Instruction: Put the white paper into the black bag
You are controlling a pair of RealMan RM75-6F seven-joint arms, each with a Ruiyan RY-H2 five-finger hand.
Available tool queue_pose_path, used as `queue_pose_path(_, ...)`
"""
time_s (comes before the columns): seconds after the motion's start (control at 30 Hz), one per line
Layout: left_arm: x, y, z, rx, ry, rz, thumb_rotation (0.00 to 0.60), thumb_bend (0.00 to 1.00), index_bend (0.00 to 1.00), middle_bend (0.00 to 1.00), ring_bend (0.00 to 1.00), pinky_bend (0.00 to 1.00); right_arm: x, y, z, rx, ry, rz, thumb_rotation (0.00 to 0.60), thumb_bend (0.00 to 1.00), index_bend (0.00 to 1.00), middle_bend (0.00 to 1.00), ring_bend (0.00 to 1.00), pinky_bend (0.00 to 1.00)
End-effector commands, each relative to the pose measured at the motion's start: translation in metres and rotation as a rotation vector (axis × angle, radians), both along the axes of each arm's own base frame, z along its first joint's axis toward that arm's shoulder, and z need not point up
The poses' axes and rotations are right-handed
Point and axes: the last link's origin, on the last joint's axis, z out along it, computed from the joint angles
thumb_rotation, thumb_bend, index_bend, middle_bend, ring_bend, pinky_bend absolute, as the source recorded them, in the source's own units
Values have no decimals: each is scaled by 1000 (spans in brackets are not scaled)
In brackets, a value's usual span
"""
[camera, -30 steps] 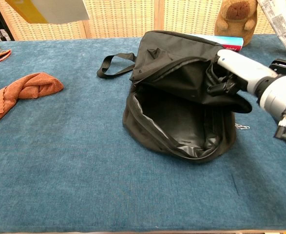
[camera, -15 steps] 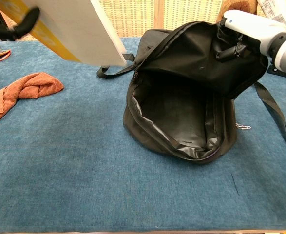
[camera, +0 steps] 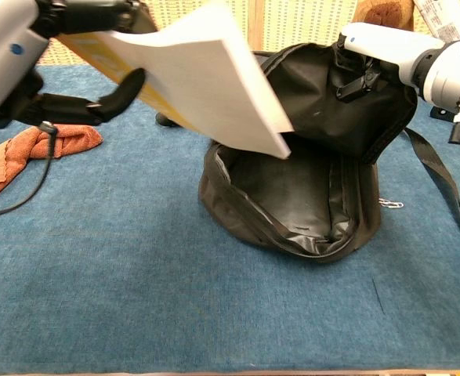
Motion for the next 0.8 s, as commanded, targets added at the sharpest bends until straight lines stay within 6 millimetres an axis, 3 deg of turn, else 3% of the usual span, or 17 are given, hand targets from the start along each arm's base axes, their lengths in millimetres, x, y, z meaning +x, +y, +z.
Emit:
queue_pose_path(0.03, 16, 5, -15, 13, 8, -10, 600, 563, 804, 590, 595, 697, 5, -1, 1, 12, -11, -12, 600, 842, 576, 579, 561, 728)
queue_pose_path(0.33, 49, 23, -55, -16, 66, 0, 600, 560, 804, 590, 594, 697, 9, -12, 17, 39, -79, -77, 600, 842, 584, 588, 569, 723)
queue_pose_path(0.57, 67, 36, -74, -1, 111, 31, 600, 560, 804, 590, 594, 697, 15, -9, 20, 12, -79, -62, 600, 841, 586, 592, 571, 693)
queue_pose_path(0.8, 77, 45, -85, 17, 160, 58, 600, 558, 804, 590, 594, 697, 20, -3, 24, -7, -90, -43, 600, 840, 596, 611, 608, 522)
